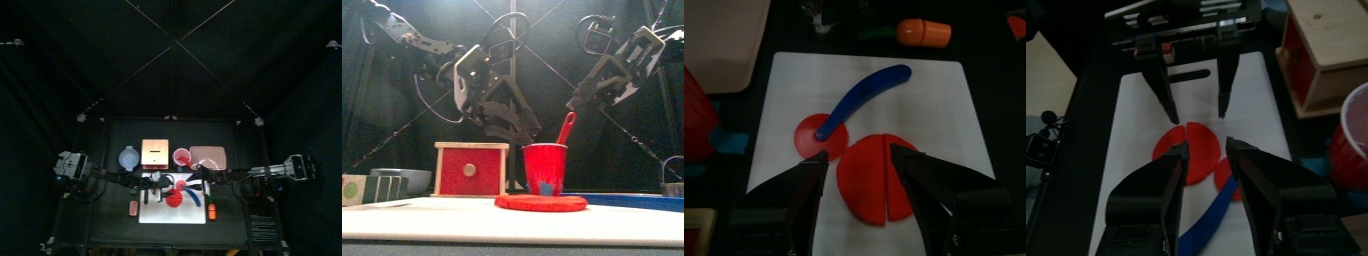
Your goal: Place top half of cut dough on plate
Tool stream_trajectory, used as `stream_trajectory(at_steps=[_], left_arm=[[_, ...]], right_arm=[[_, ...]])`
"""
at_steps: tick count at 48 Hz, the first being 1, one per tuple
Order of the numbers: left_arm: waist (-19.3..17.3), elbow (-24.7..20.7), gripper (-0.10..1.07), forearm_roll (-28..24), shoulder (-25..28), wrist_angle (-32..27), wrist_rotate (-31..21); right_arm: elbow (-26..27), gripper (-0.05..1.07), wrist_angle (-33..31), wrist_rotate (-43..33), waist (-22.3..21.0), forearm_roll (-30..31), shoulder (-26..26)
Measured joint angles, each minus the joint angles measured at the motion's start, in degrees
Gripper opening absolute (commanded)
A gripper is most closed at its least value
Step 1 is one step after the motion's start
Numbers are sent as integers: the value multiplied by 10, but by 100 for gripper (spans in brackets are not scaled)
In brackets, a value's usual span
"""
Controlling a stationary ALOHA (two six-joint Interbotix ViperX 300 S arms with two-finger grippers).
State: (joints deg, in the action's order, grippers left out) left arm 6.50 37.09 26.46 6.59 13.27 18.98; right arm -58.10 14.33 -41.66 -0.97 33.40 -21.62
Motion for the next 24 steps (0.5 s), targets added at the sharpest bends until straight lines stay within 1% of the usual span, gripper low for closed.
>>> stream_trajectory(at_steps=[4, 9, 15, 20, 23, 24], left_arm=[[0, 6, 88, -1, -4, 18, 1], [0, 33, 88, -2, -21, 46, 0], [0, 68, 88, -1, -52, 83, 0], [0, 98, 88, -2, -80, 104, 1], [0, 114, 88, -1, -93, 112, 1], [0, 121, 88, -2, -98, 117, 1]], right_arm=[[0, 74, 0, -3, 4, -10, 18], [9, 74, -1, -3, 6, -34, 42], [33, 75, -1, -2, 6, -56, 67], [50, 80, -1, -2, 8, -59, 84], [58, 86, -2, -2, 11, -60, 98], [62, 90, -2, -2, 11, -61, 104]])
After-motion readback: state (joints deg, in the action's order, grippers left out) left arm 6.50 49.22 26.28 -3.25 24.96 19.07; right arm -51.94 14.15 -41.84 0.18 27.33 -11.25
